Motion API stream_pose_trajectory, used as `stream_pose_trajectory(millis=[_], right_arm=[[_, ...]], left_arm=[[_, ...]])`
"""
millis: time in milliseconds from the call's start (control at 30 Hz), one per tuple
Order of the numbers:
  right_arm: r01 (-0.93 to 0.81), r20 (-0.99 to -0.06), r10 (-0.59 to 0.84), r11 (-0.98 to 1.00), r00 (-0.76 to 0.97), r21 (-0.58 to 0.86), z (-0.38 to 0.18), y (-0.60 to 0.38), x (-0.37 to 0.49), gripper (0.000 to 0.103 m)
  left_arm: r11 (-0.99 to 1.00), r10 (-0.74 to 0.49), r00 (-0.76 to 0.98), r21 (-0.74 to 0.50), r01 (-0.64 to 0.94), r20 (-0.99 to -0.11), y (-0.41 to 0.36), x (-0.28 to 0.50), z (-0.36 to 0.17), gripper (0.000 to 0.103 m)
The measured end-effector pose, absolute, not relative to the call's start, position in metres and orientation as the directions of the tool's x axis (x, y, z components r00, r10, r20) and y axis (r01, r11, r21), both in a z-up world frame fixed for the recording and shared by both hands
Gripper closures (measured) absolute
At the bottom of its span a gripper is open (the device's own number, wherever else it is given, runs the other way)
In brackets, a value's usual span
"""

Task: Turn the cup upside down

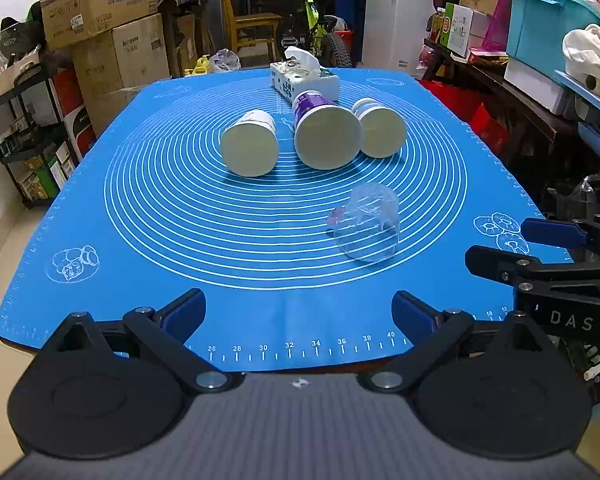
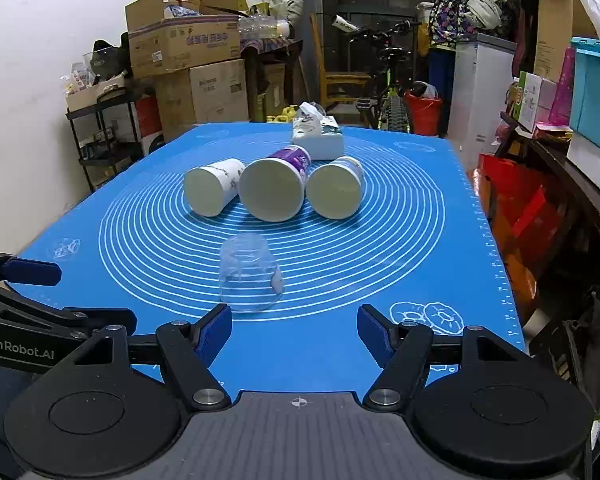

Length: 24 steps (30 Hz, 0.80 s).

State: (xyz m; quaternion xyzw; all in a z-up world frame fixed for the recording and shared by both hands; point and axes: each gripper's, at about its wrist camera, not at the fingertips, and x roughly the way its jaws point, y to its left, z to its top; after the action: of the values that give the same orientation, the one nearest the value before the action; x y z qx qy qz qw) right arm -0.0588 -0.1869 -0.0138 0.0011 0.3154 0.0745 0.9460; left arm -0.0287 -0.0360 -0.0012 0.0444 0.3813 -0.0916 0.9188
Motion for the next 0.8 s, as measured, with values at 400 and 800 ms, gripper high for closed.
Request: stream_pose_trajectory(millis=[400,800], right_arm=[[-0.141,-0.611,0.139,0.989,0.78,0.045,-0.0162,-0.1846,-0.0569,0.028],[-0.139,-0.619,0.135,0.989,0.774,0.043,-0.018,-0.1858,-0.0546,0.028]], left_arm=[[0.979,-0.135,0.692,0.011,0.202,-0.71,-0.0368,-0.0286,-0.0008,0.004],[0.979,-0.135,0.689,0.012,0.204,-0.712,-0.0369,-0.028,-0.0017,0.004]])
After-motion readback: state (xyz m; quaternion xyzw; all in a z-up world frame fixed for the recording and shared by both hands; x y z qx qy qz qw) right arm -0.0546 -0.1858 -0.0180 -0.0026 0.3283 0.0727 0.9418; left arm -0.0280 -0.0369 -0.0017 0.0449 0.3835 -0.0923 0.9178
